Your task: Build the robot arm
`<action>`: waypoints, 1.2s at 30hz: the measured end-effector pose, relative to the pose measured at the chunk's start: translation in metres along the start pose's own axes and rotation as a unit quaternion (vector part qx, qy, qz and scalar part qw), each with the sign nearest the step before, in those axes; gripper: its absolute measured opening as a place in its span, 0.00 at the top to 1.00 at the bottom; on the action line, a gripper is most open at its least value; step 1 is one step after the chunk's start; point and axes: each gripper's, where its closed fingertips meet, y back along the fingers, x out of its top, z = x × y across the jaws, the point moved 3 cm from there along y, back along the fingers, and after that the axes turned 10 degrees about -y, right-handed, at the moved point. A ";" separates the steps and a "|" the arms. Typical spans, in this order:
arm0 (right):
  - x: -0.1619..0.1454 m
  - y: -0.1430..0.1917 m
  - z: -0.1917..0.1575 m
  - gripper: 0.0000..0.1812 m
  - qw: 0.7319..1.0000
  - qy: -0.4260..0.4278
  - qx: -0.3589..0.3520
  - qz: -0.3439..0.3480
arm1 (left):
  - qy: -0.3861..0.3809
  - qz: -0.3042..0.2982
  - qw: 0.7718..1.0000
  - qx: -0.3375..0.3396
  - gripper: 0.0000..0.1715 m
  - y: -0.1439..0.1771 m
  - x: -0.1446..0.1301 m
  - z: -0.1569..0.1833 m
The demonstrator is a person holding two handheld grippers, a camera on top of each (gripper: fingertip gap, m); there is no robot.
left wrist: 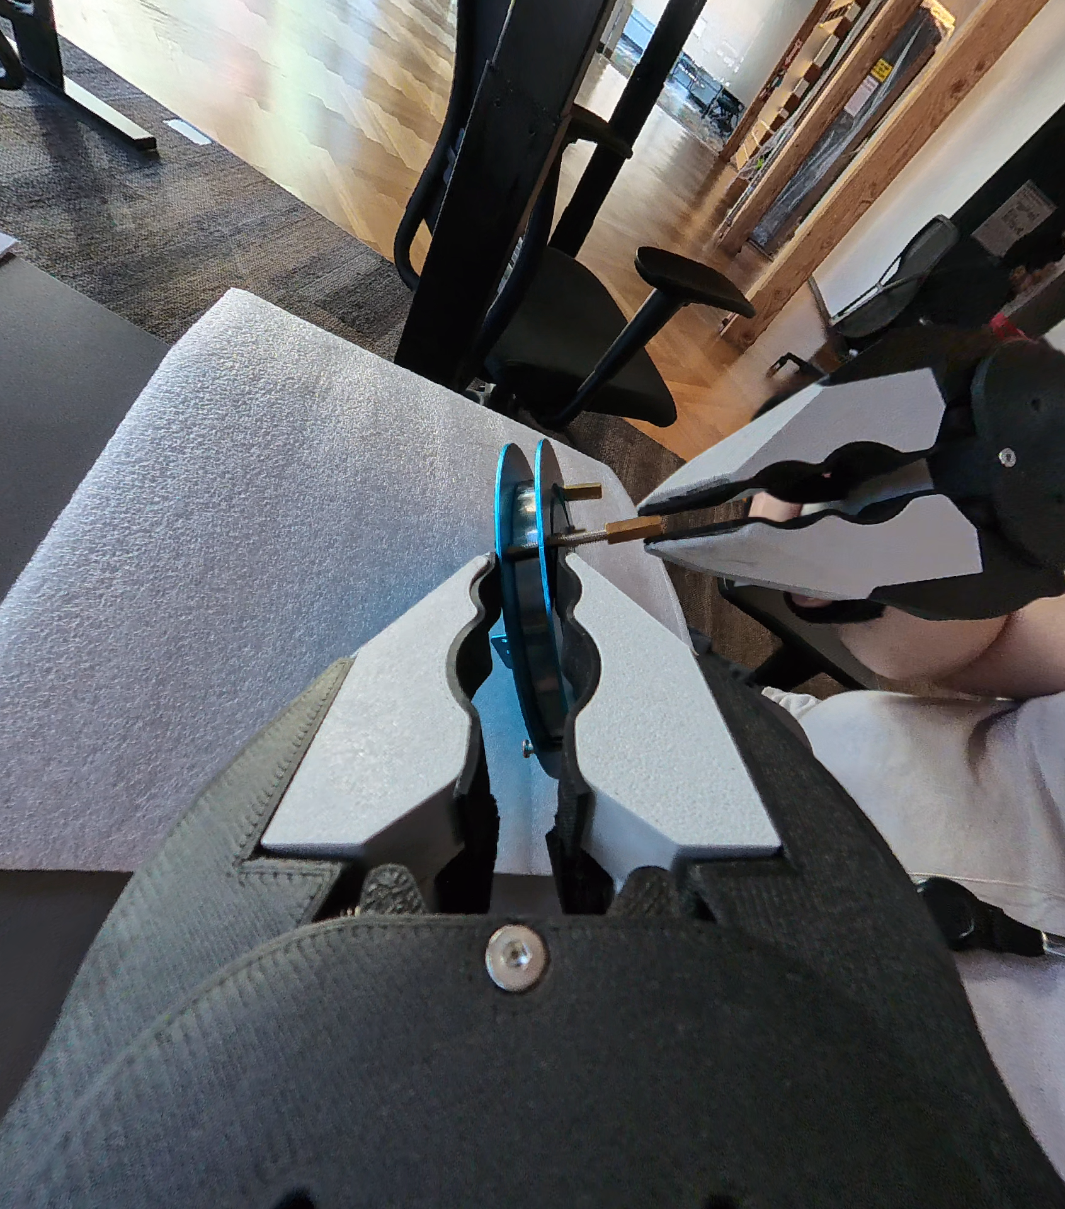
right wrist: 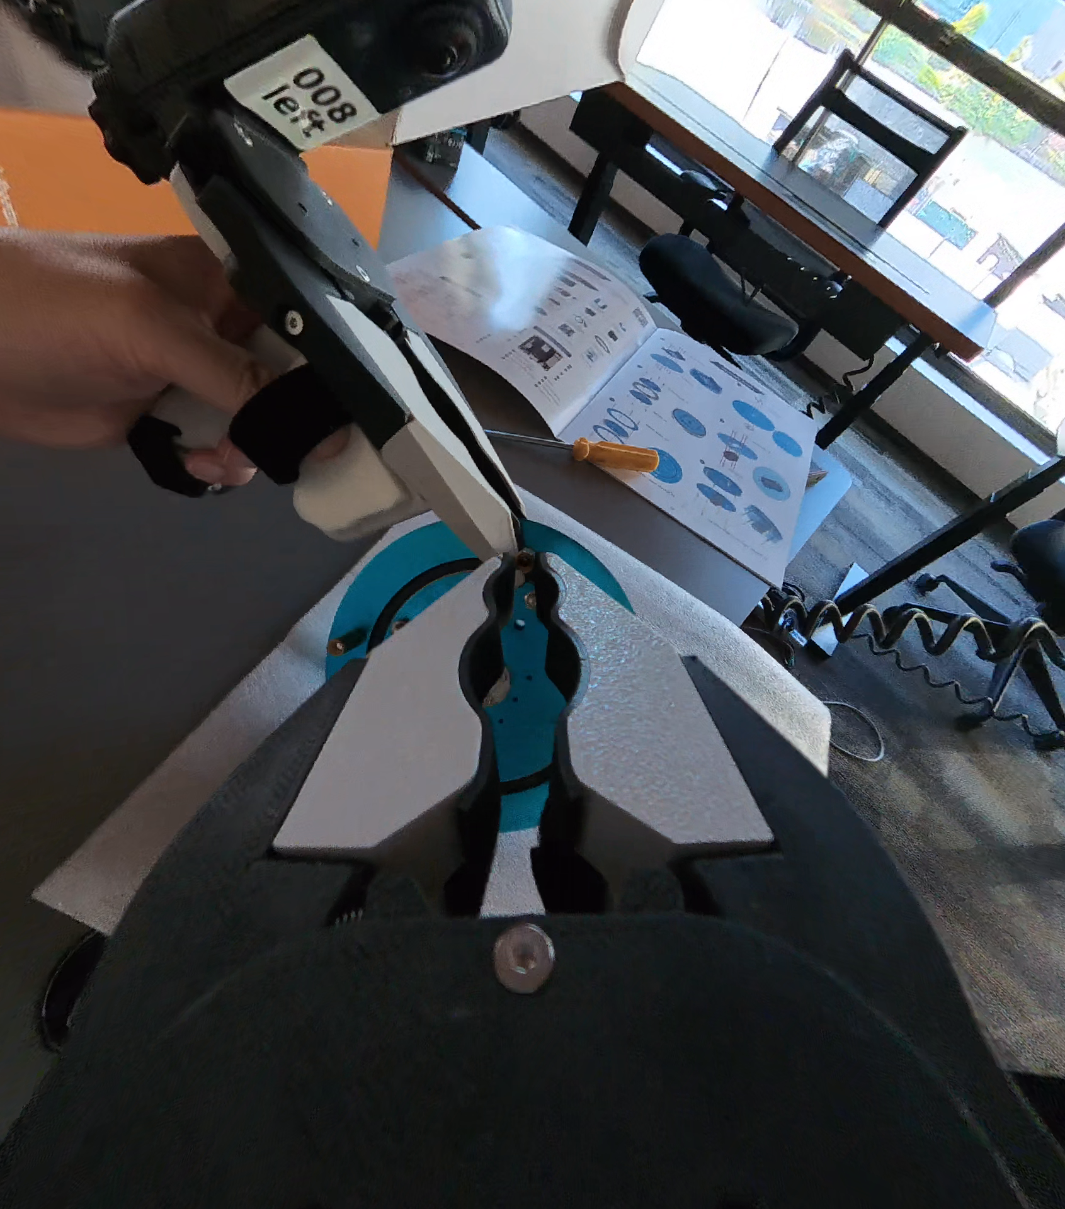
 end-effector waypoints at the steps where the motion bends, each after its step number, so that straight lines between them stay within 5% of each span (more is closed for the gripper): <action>1: 0.001 -0.001 -0.001 0.98 1.000 0.007 0.005 0.005 | 0.003 0.000 1.000 -0.003 0.91 0.001 0.000 0.000; 5: 0.004 -0.004 0.003 0.88 0.974 0.213 0.069 0.018 | 0.009 0.002 1.000 -0.019 0.92 0.001 0.000 0.001; 9: 0.007 -0.003 0.000 0.94 0.927 0.344 0.149 0.002 | 0.002 0.000 1.000 -0.019 0.92 0.001 0.001 0.002; 14: 0.005 -0.008 0.000 0.96 0.912 0.365 0.177 -0.050 | 0.009 0.001 1.000 -0.022 0.92 0.001 0.001 0.000; 17: 0.006 -0.011 0.001 0.97 0.926 0.334 0.165 -0.060 | 0.007 -0.001 1.000 -0.016 0.92 0.002 0.000 -0.001; 21: 0.006 -0.011 0.002 0.97 0.965 0.233 0.112 -0.047 | 0.009 0.004 1.000 -0.010 0.92 0.001 0.002 -0.002; 26: 0.002 -0.006 0.001 0.98 1.000 -0.010 0.014 0.001 | 0.007 0.007 1.000 -0.008 0.92 -0.001 0.003 0.000; 30: 0.005 -0.006 0.004 0.91 0.992 0.108 0.064 0.014 | 0.007 0.007 1.000 -0.014 0.92 0.000 0.003 0.001; 32: 0.004 -0.002 0.001 0.92 0.972 0.192 0.134 0.018 | 0.006 0.006 1.000 -0.018 0.92 0.001 0.003 0.001; 36: 0.007 -0.001 0.004 0.95 0.952 0.259 0.166 0.001 | 0.001 0.005 1.000 -0.018 0.92 0.001 0.004 0.002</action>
